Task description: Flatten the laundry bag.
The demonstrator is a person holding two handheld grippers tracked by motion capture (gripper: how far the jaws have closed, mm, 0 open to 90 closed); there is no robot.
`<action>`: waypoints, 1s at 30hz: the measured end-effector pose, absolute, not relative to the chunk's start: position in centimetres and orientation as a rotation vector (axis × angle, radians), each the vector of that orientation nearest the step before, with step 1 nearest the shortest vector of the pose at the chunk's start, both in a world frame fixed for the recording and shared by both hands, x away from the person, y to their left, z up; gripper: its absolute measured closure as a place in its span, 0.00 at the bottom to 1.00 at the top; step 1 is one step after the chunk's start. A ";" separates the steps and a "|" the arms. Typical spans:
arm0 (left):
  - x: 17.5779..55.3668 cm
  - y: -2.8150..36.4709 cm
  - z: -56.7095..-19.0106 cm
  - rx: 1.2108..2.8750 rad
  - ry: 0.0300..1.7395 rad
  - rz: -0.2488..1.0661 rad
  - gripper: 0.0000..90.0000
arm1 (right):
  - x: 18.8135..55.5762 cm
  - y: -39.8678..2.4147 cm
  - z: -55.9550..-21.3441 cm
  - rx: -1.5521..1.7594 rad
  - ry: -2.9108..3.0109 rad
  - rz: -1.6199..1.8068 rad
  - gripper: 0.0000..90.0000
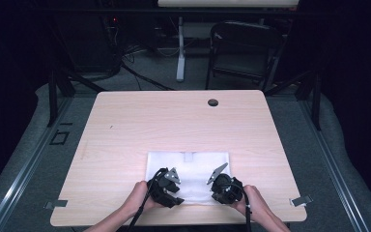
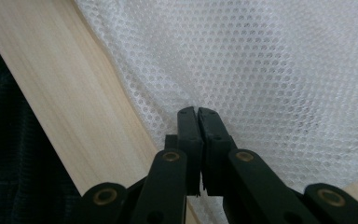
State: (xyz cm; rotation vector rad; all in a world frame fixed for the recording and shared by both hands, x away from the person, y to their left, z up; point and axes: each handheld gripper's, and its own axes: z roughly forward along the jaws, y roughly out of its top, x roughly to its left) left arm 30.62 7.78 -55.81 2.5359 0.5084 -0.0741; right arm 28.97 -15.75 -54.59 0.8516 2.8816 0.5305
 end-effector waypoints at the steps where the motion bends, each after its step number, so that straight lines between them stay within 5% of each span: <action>1: 30.6 7.8 -55.8 2.535 0.508 -0.067 0.56 | 28.9 -15.8 -54.5 0.853 2.877 0.539 0.99; 19: 30.5 6.1 -55.2 2.508 0.449 -0.037 0.60 | 28.6 -16.9 -51.7 0.923 2.777 0.762 0.99; 25: 30.5 5.5 -55.6 2.533 0.433 -0.056 0.90 | 28.9 -17.0 -51.8 0.923 2.799 0.746 0.99; 30: 30.7 5.3 -55.7 2.548 0.471 -0.074 0.96 | 28.7 -17.0 -51.9 0.922 2.810 0.741 0.95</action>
